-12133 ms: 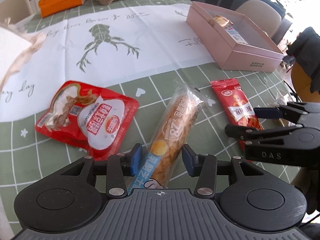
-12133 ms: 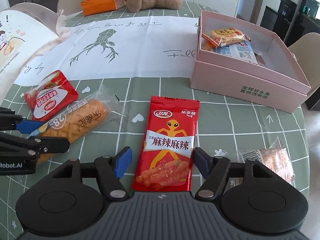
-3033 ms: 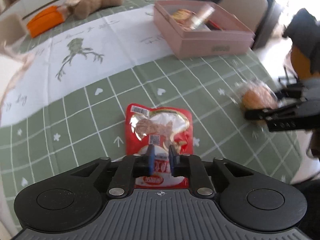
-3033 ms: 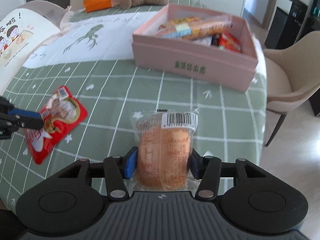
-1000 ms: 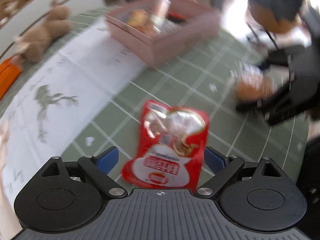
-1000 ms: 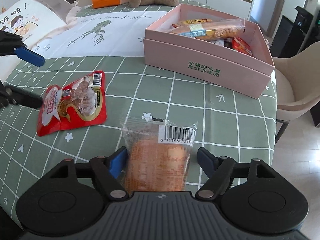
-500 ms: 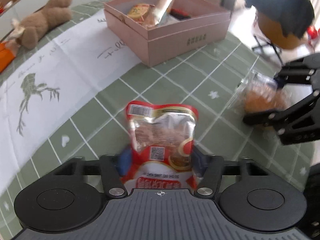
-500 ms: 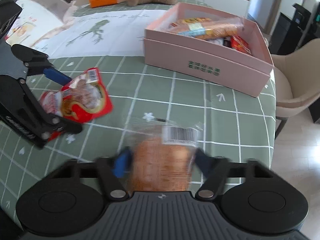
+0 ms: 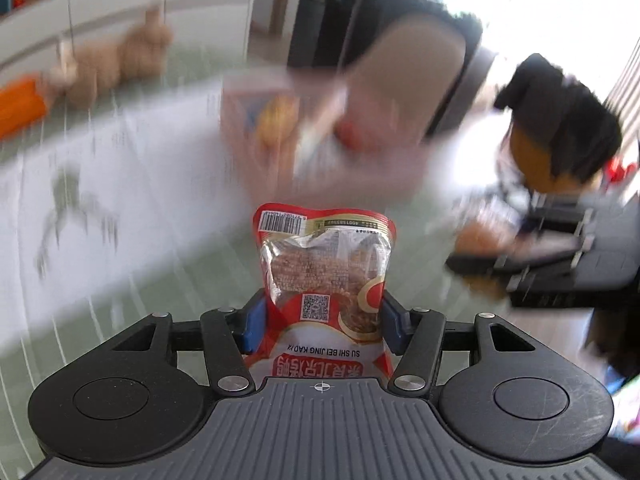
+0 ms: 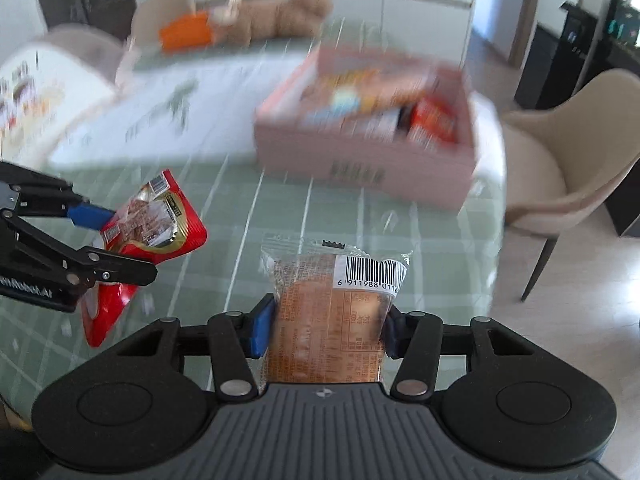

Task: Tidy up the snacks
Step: 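Open both tools over the pink box to drop the pouch and bread loaf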

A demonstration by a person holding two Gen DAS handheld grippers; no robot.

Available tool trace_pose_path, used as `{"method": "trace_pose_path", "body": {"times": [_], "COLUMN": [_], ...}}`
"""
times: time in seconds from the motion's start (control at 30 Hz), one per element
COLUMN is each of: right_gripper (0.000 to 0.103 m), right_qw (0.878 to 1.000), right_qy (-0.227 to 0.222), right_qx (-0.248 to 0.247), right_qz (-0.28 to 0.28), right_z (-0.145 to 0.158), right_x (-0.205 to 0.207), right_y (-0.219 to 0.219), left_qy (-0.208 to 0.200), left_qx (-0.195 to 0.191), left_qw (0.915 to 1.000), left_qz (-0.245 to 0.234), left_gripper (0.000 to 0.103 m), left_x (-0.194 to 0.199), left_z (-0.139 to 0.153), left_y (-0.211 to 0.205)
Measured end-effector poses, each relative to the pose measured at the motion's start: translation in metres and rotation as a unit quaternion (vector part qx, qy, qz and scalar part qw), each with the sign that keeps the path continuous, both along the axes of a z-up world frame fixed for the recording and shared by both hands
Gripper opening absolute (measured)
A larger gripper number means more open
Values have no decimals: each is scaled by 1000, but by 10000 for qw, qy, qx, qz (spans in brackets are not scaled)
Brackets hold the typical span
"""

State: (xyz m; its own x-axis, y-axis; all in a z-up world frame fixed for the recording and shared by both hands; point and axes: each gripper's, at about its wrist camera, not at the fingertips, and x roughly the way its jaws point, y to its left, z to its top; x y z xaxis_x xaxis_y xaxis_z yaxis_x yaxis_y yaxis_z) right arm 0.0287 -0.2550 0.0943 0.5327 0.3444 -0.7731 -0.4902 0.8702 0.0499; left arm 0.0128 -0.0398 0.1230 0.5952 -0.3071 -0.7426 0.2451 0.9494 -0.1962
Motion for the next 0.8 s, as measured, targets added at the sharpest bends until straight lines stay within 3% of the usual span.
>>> {"method": "trace_pose_path", "body": {"times": [0.13, 0.23, 0.3, 0.33, 0.37, 0.43, 0.5, 0.57, 0.63, 0.73, 0.8], "right_gripper": [51, 51, 56, 67, 70, 70, 70, 70, 70, 70, 70], "right_qw": [9967, 9932, 9935, 9944, 9954, 9965, 9969, 9975, 9979, 9978, 9970], "right_qy": [-766, -1114, -1096, -1002, -890, -666, -418, -239, -230, -427, -567], "right_qx": [266, 329, 309, 309, 293, 247, 197, 137, -13, -123, -97], "right_qz": [-94, -96, -55, -97, -208, -438, -638, -651, -609, -493, -519], "right_z": [63, 100, 107, 105, 98, 75, 48, 26, 11, -4, -15], "right_x": [35, 71, 100, 111, 123, 136, 136, 129, 116, 88, 72], "right_y": [-3, 5, 12, 13, 11, 4, -3, -9, -11, -5, -1], "left_qy": [-820, -929, -582, -395, -201, 190, 502, 413, 117, -379, -642], "left_qx": [-295, -257, -209, -226, -307, -504, -345, -304, -475, -489, -375], "left_qw": [9962, 9952, 9979, 9988, 9993, 9985, 9981, 9985, 9983, 9966, 9941], "left_qz": [-29, -191, -202, -157, -101, -84, 68, 207, 314, 553, 783], "left_gripper": [70, 84, 83, 82, 80, 74, 69, 69, 69, 69, 69], "left_x": [52, 105, 146, 162, 177, 202, 210, 200, 172, 119, 76], "left_z": [87, 123, 112, 97, 75, 18, -20, -29, -19, -7, -15], "left_y": [-4, -20, -30, -34, -38, -45, -47, -43, -31, -15, -9]}}
